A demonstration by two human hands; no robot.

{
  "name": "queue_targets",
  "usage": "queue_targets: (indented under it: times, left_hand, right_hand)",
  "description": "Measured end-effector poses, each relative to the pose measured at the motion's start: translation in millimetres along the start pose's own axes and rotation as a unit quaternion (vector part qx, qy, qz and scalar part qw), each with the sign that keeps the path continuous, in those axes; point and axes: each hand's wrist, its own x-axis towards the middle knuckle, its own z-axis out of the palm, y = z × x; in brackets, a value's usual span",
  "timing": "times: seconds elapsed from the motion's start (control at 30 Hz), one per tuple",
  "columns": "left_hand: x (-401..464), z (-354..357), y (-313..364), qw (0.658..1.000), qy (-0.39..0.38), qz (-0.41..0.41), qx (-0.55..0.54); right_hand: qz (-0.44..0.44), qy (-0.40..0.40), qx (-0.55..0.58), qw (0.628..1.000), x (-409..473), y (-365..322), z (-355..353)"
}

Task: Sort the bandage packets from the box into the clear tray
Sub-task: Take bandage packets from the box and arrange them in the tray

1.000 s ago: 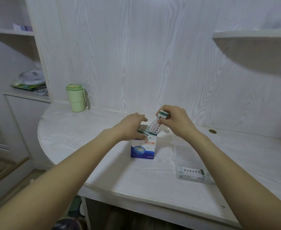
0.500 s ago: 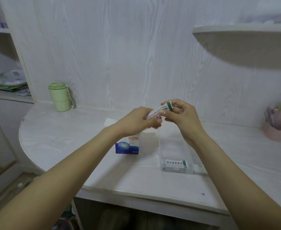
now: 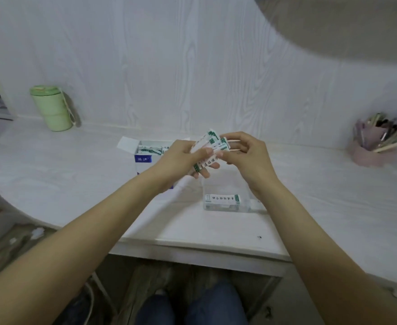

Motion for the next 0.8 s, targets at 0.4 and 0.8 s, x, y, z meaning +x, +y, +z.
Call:
queue_targets:
  times: [0.4, 0.8]
  left_hand:
    - [-13, -1, -9, 0.992, -0.015, -0.077, -0.101]
    - [-13, 0, -13, 0.993, 0.063, -0.054, -0.086]
  right_hand:
    - [0.045, -0.013, 0.022, 0.999, -17, 16, -11]
    - [0.063, -0.007, 0.002, 0.998, -17, 18, -8]
